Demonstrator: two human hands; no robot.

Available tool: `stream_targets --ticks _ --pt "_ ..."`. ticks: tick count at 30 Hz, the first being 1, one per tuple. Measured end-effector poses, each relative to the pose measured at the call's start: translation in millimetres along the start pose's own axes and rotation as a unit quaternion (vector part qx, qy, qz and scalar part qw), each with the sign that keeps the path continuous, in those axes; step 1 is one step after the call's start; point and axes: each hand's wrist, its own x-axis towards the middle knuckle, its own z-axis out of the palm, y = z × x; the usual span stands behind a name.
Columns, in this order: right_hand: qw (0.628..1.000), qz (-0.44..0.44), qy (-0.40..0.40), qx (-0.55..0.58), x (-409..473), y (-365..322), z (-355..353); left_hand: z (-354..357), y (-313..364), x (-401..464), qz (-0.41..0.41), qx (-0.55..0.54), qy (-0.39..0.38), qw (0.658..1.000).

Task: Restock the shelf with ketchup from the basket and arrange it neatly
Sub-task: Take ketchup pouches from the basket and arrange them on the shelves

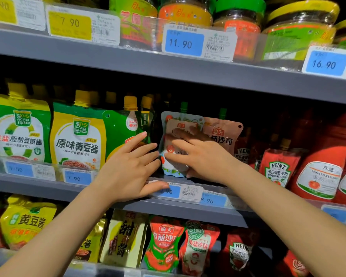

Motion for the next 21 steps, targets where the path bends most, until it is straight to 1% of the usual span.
stream_targets --ticks 2,6,8,10,11,12,14,17,18,19,21 --pt "0.999 -0.005 0.005 -0.031 4 0 3 0 0 0 -0.002 0.000 0.003 1.000" --pt "0.999 -0.043 0.024 -0.005 15 -1 12 0 1 -1 -0.007 -0.003 -0.001 1.000" --pt "0.997 -0.042 0.038 -0.046 20 -1 8 0 1 -1 -0.008 -0.006 0.000 1.000" --pt "0.999 -0.029 -0.008 -0.018 24 -2 6 -1 1 -2 -0.010 -0.008 0.002 1.000" --pt "0.998 -0.041 -0.051 -0.016 27 -1 12 -1 1 -2 -0.010 -0.011 0.003 1.000" --pt "0.998 -0.043 -0.054 0.002 30 0 16 -1 1 -2 -0.011 -0.015 0.002 1.000" --pt "0.997 -0.014 -0.050 0.052 29 0 14 -2 0 -2 -0.014 -0.019 -0.006 1.000" --pt "0.998 -0.004 0.058 0.018 11 0 6 -2 0 -2 -0.011 -0.020 -0.015 1.000" --pt "0.996 0.015 0.081 0.016 1 0 5 -2 0 -2 -0.008 -0.021 -0.017 1.000" --pt "0.995 0.030 0.089 0.022 -9 2 6 -1 0 -3 -0.003 -0.020 -0.015 1.000" --pt "0.993 0.033 0.109 0.028 -31 10 9 -1 -2 -2 0.001 -0.025 -0.023 0.999"
